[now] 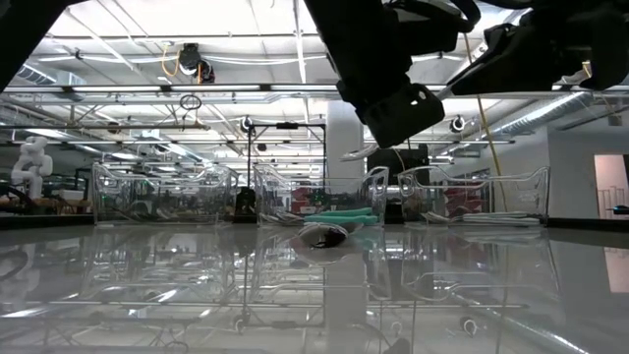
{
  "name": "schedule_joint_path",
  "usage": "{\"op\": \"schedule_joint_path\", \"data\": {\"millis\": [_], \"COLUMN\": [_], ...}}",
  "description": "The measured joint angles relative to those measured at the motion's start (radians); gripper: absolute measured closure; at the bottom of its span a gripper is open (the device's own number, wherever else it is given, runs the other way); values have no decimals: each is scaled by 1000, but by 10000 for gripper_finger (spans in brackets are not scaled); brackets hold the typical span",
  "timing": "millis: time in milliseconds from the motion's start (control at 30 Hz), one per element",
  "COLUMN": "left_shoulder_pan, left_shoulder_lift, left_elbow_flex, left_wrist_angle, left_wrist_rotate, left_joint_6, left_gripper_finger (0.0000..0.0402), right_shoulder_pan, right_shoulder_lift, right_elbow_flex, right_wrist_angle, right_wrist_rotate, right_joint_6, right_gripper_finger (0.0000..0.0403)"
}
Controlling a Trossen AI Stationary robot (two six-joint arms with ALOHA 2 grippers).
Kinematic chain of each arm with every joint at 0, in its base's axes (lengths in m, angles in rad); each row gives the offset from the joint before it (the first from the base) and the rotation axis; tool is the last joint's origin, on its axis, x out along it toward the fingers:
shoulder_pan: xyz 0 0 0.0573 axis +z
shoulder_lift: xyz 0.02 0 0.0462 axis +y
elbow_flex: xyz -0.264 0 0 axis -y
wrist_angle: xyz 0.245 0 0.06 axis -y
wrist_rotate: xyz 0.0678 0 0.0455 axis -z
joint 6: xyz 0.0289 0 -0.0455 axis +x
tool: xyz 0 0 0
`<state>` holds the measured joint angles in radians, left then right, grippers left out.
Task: Sort silverware by color (type)
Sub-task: Put the green patterned spoon into the right transparent bin
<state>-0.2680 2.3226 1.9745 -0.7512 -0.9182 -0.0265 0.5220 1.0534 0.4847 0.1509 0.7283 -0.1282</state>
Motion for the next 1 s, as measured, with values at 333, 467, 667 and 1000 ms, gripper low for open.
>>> {"op": "schedule_joint_path", "data": {"millis": [333,467,667,1000], "left_shoulder_pan": [1,2,5,14], "left_shoulder_lift": [0,0,0,0], "left_elbow_flex": [0,0,0,0], "left_wrist_angle": [-4,-5,-6,-10], "left_wrist_rotate": [0,1,10,76], "left_joint_6": [-8,-10,-47,-164], "left_gripper_finger": [392,392,381,253], "right_shoulder_pan": [0,0,0,-9], "right_shoulder_lift": [0,0,0,-71], "right_elbow_flex": [0,0,0,0], "right_wrist_angle": [1,1,1,-86], "right_wrist_rotate": [3,4,3,-10], "right_joint_6": [3,3,4,10], "right_gripper_finger": [364,369,369,369]}}
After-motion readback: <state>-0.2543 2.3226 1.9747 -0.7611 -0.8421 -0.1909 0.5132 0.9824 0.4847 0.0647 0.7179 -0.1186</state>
